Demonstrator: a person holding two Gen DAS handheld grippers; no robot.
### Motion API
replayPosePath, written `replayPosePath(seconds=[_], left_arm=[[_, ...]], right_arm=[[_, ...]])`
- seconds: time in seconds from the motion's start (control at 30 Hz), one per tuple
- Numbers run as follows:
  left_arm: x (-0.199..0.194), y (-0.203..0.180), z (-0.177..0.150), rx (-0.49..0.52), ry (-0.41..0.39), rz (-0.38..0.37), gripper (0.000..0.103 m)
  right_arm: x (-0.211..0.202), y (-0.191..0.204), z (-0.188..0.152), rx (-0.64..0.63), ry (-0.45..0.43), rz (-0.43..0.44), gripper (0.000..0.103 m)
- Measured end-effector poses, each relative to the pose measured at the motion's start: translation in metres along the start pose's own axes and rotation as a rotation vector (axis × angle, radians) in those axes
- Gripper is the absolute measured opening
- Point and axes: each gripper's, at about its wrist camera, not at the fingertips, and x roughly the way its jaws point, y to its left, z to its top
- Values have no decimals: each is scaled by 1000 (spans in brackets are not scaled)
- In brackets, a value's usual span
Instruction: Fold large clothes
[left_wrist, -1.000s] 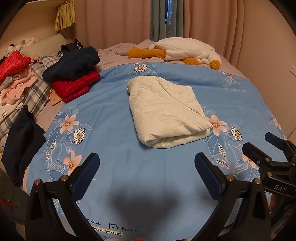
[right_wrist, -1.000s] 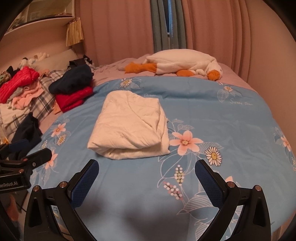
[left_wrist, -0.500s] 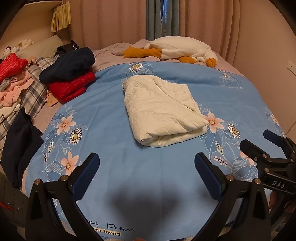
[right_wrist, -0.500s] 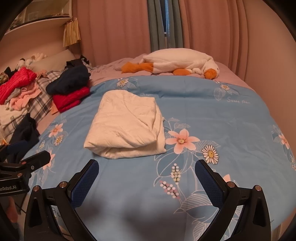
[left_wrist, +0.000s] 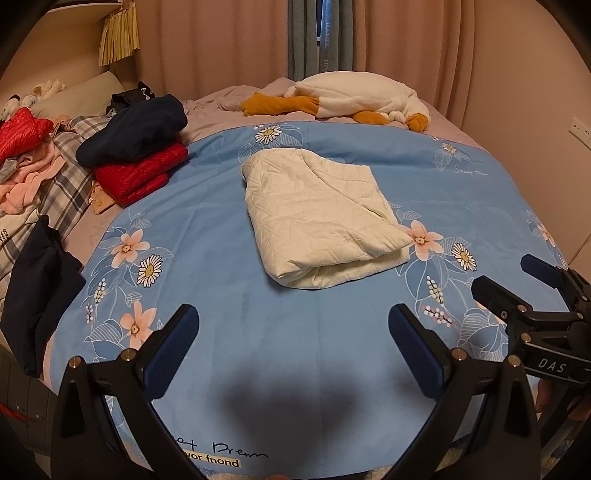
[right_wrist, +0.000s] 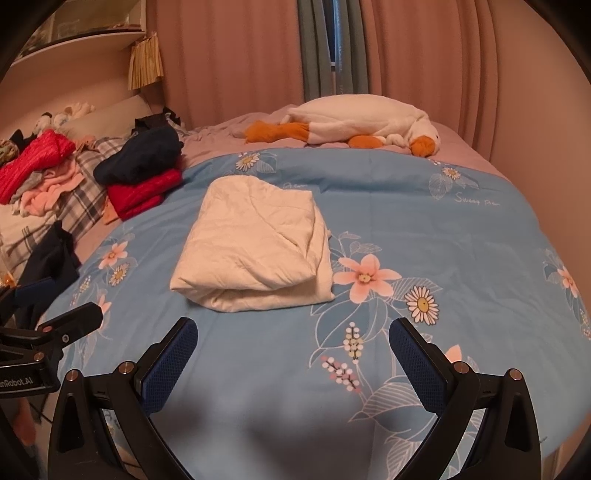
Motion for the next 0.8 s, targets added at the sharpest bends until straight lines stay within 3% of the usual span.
replayPosePath(seconds=[0.8], left_arm=[[3, 1, -2, 12, 8, -9, 103]], right_arm=[[6, -4, 2, -13, 12, 6, 103]])
